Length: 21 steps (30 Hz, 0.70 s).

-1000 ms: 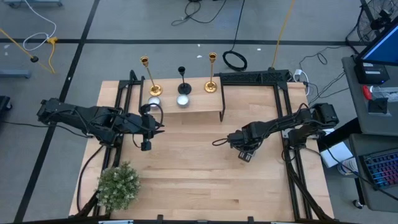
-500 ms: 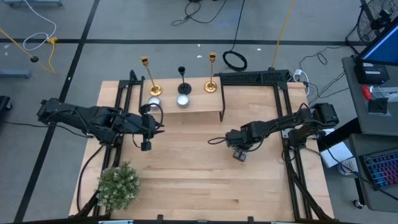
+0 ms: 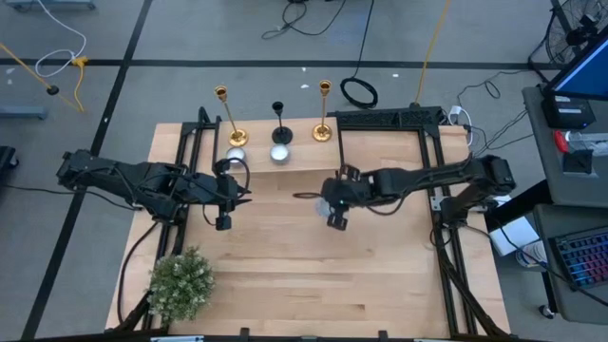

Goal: Pick & Place candle stick holders
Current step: Put the red candle on the shelf aligned with the other candles

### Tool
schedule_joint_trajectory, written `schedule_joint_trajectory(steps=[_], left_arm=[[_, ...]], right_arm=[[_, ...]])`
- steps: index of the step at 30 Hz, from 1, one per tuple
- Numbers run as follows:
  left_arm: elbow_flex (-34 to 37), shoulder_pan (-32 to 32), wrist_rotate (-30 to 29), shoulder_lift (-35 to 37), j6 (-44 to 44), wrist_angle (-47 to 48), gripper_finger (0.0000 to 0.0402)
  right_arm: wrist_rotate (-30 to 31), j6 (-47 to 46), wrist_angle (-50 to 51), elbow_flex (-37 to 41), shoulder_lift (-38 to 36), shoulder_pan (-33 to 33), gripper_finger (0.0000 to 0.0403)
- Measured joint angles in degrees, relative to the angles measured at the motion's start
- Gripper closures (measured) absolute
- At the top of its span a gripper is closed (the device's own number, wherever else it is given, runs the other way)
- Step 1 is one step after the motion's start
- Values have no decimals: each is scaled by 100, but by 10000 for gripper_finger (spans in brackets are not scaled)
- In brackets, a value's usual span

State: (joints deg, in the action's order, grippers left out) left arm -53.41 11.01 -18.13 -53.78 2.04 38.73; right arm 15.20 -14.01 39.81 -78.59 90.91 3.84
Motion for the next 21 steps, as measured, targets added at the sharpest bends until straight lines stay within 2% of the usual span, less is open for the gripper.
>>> schedule_joint_trajectory(steps=[4, 8, 11, 15, 21], left_arm=[[0, 0, 0, 0, -34, -12, 304], [0, 1, 0, 0, -45, -215, 304], [0, 1, 0, 0, -157, -299, 304], [0, 1, 2, 0, -175, -296, 304], [0, 1, 4, 0, -181, -246, 304]], right_arm=[[279, 690, -169, -526, 101, -241, 402], [304, 1267, -108, -954, 143, -669, 402], [288, 1313, -425, -1084, 108, -1135, 402], [282, 1287, -273, -1057, 155, -1742, 402], [254, 1235, -124, -983, 359, -2181, 403]])
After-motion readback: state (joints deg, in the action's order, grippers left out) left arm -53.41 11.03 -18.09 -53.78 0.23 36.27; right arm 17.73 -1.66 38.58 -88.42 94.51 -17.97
